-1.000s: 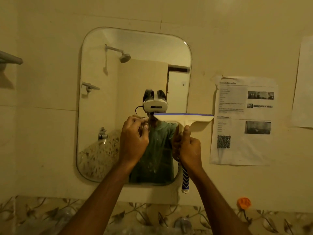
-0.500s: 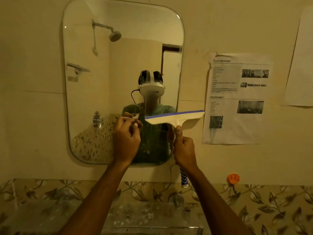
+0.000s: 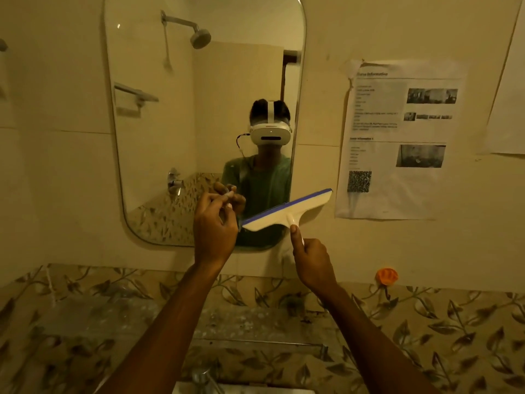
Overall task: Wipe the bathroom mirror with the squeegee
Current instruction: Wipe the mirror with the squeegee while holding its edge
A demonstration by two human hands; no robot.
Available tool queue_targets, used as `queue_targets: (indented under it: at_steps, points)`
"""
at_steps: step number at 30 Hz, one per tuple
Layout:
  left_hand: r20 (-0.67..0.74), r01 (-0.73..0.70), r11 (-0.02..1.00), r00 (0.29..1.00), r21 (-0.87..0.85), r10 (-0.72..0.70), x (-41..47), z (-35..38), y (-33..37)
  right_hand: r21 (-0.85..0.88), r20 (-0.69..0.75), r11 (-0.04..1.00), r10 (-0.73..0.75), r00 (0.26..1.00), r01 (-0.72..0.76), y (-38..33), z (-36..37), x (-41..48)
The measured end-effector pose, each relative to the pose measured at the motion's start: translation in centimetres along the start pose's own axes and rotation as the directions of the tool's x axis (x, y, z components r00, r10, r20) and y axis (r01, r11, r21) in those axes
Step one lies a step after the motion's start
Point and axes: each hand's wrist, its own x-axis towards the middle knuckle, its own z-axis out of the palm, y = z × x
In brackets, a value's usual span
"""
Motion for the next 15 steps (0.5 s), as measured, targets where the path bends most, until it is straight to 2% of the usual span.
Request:
queue_targets:
  at_steps: [3,8,15]
  points:
    - [0.008,0.044,0.998,0.999,0.034,-0.044,-1.0,0.0,0.0,-0.041,0.039,0.999,-0.024,0.999,0.026,0.5,-0.6,0.0]
    - [0.006,0.094,0.992,0.995,0.081,-0.095,-2.4,-0.3,0.1,-0.213,0.139,0.974,-0.051,0.989,0.081,3.0,-2.1,-1.1]
    - [0.029,0.077,0.993,0.996,0.093,-0.080,-2.2,-2.9,0.6,-0.244,0.153,0.964,-0.070,0.986,0.106,3.2,-3.0,-1.3]
